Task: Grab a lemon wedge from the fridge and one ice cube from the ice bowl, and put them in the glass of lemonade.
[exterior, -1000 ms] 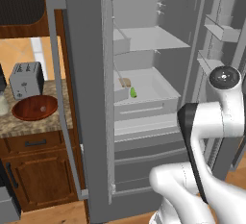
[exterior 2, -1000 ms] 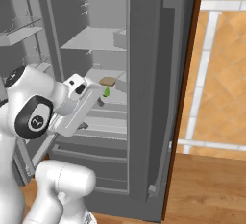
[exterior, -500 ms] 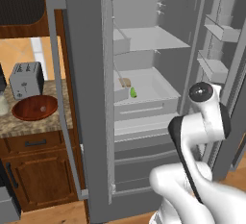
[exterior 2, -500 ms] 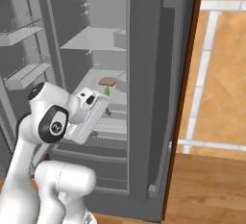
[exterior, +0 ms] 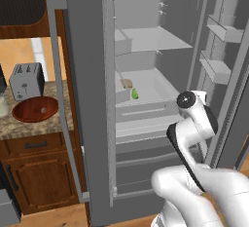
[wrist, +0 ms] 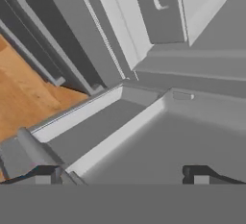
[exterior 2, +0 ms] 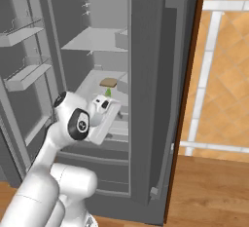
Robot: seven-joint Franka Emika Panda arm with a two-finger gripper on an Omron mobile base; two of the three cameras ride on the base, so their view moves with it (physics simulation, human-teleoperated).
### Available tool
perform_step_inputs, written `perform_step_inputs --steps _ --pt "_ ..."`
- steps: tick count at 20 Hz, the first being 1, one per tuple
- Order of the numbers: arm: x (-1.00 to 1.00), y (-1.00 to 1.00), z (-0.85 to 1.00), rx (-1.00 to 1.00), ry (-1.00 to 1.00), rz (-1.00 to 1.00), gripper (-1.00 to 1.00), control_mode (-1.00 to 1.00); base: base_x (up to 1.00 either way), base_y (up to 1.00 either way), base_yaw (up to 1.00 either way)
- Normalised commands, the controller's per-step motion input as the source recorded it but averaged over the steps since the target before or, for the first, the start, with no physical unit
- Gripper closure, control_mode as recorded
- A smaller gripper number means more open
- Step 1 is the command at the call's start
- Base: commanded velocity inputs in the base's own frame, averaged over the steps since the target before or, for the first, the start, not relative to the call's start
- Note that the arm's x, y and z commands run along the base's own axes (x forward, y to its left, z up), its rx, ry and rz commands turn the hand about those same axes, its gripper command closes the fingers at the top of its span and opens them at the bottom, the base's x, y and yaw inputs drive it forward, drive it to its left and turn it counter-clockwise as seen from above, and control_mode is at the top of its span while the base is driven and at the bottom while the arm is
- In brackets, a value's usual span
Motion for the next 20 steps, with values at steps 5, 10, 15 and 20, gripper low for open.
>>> perform_step_inputs --steps 5,10,15,20 --pt "0.98 -0.63 -0.12 0.0 0.1 -0.06 -1.0 -1.0 0.0 0.0 0.0" --pt "0.44 -0.98 -0.19 0.0 0.1 -0.19 -1.0 -1.0 0.0 0.0 0.0" --pt "-0.26 -1.0 -0.25 0.0 0.02 -0.28 -1.0 -1.0 0.0 0.0 0.0" --pt "-0.6 -0.94 -0.08 0.0 -0.07 -0.18 -1.0 -1.0 0.0 0.0 0.0"
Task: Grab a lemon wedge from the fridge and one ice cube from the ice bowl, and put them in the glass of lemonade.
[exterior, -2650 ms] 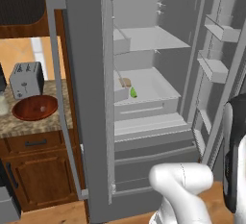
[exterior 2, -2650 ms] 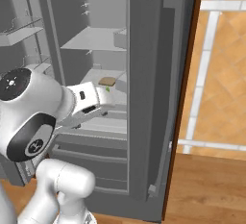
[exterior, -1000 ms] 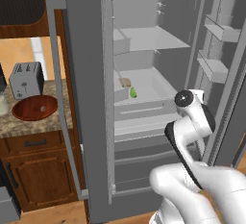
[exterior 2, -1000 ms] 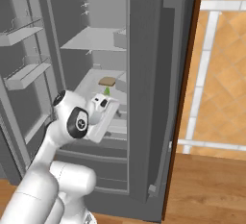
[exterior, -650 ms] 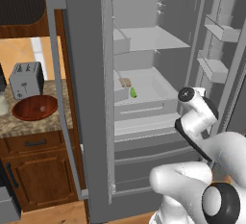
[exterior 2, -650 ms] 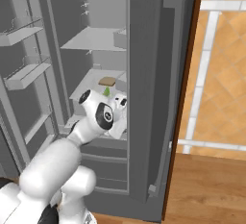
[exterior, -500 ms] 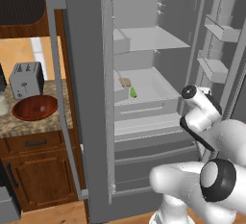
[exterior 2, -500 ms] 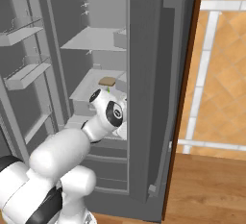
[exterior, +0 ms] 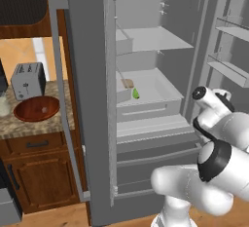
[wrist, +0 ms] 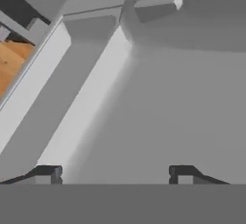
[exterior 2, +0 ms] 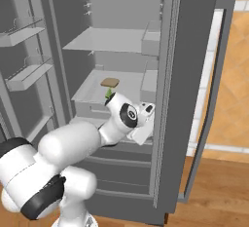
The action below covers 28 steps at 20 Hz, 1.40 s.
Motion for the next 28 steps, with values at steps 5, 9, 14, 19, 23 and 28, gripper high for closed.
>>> perform_step_inputs --steps 5,9,14,19,23,28 --pt "-0.86 0.11 0.29 0.01 -0.39 0.0 -1.0 -1.0 0.0 0.0 0.0" --pt "-0.9 0.6 0.28 0.23 -0.45 0.0 -1.0 -1.0 0.0 0.0 0.0" --pt "-0.58 0.62 0.65 0.38 -0.44 0.0 -1.0 -1.0 0.0 0.0 0.0" --pt "-0.45 0.72 0.93 0.43 -0.37 0.0 -1.0 -1.0 0.0 0.0 0.0" --pt "-0.45 0.85 0.52 0.42 -0.26 -0.01 -1.0 -1.0 0.0 0.0 0.0" --pt "-0.33 0.57 -0.28 0.46 -0.44 0.0 -1.0 -1.0 0.0 0.0 0.0"
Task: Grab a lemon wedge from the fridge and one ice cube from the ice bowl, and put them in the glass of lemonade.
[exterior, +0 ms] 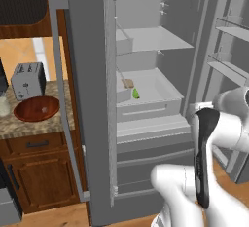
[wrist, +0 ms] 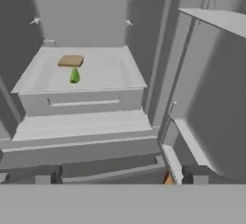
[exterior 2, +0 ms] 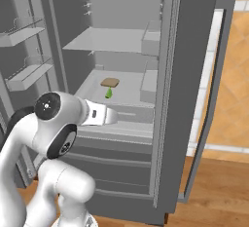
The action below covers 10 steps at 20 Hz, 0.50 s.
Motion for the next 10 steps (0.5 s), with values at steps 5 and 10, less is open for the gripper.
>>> perform_step_inputs --steps 5,10 --pt "-0.47 0.48 -0.03 0.37 -0.3 0.0 -1.0 -1.0 0.0 0.0 0.0" --pt "-0.51 0.39 -0.12 0.05 -0.03 -0.02 -1.0 -1.0 0.0 0.0 0.0"
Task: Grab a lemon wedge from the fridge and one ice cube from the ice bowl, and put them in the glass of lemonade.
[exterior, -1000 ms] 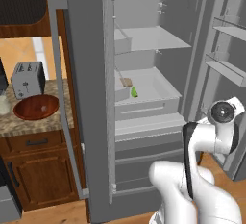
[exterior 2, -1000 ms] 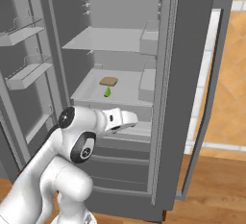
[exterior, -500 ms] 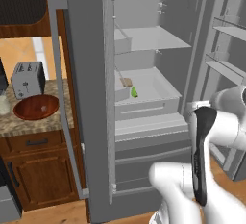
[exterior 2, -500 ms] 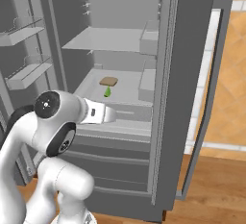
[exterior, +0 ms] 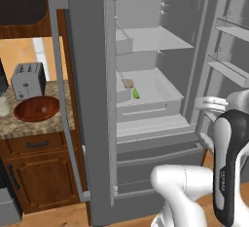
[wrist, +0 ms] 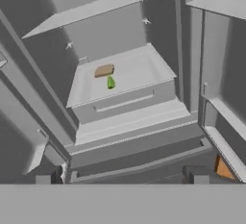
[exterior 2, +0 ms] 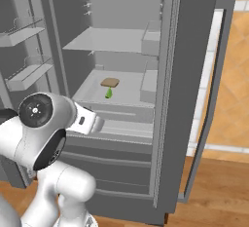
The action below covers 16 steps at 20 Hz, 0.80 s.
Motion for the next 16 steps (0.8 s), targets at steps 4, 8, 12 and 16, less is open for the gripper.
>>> perform_step_inputs --steps 4,8,12,16 --pt "-0.18 0.4 -0.26 -0.14 0.12 0.0 -1.0 -1.0 0.0 0.0 0.0" --pt "-0.02 0.36 -0.37 -0.18 0.03 0.0 -1.0 -1.0 0.0 0.0 0.0" --pt "-0.09 0.0 -0.06 -0.03 -0.05 0.0 -1.0 -1.0 0.0 0.0 0.0" --pt "-0.05 0.0 0.0 0.0 -0.05 0.0 -1.0 -1.0 0.0 0.0 0.0"
